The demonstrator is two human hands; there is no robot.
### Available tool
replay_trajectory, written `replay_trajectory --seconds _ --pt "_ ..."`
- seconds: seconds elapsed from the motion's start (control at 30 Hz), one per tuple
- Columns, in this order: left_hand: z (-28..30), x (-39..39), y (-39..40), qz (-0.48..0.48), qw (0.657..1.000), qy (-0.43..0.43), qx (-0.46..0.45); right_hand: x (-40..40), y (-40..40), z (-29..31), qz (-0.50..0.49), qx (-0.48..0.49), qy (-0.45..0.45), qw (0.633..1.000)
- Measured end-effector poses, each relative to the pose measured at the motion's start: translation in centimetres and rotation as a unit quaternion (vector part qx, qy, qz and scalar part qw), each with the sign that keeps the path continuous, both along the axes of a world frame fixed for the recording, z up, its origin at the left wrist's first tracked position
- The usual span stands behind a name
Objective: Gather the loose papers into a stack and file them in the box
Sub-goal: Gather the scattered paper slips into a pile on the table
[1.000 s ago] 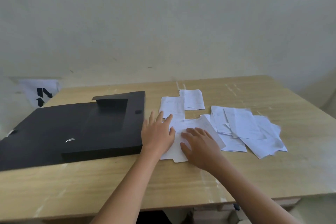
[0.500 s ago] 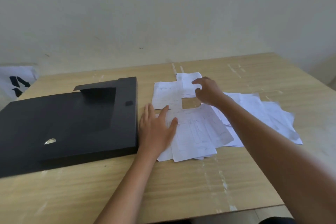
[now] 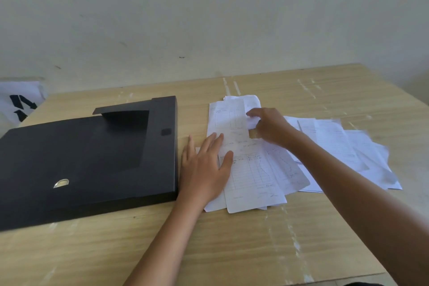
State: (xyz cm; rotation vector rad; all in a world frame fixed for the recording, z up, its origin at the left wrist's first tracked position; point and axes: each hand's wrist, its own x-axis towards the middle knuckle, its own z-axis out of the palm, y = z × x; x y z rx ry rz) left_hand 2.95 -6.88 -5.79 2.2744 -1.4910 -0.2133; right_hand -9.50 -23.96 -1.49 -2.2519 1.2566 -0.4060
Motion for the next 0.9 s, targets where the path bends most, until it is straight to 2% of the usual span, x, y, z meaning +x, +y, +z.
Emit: replay_trajectory --seconds 0.07,0.17,0.3,0.47,0.53,0.67,0.9 --pt "-0.1 0.1 -0.1 0.021 1.0 0.008 0.004 0.2 -1.2 0.1 0.006 -0.026 -0.021 0.999" --pt "0.0 0.0 -0.2 0.025 1.0 0.01 0.011 1.4 -3.3 0.0 0.037 -0.073 0.0 0.997" --pt "0.5 0.0 -0.1 0.009 1.0 0.027 0.001 3.8 -5.9 0.1 0.035 -0.055 0.016 0.998" --pt "0.9 0.4 -0.1 0.033 0.985 0.146 -0.08 6.0 -7.7 0.1 0.042 -0.043 0.042 0.997" --pt "1.0 0.4 -0.1 0.043 0.981 0.163 -0.101 6.4 -7.8 -0.1 0.047 -0.039 0.059 0.996" --pt "0.6 0.5 -0.4 0.042 0.993 0.084 -0.065 6.2 -7.6 -0.8 0.062 -0.034 0.054 0.996" --pt "-0.6 0.7 -0.7 0.036 0.997 0.021 -0.063 5.7 -5.9 -0.6 0.121 -0.069 0.05 0.989"
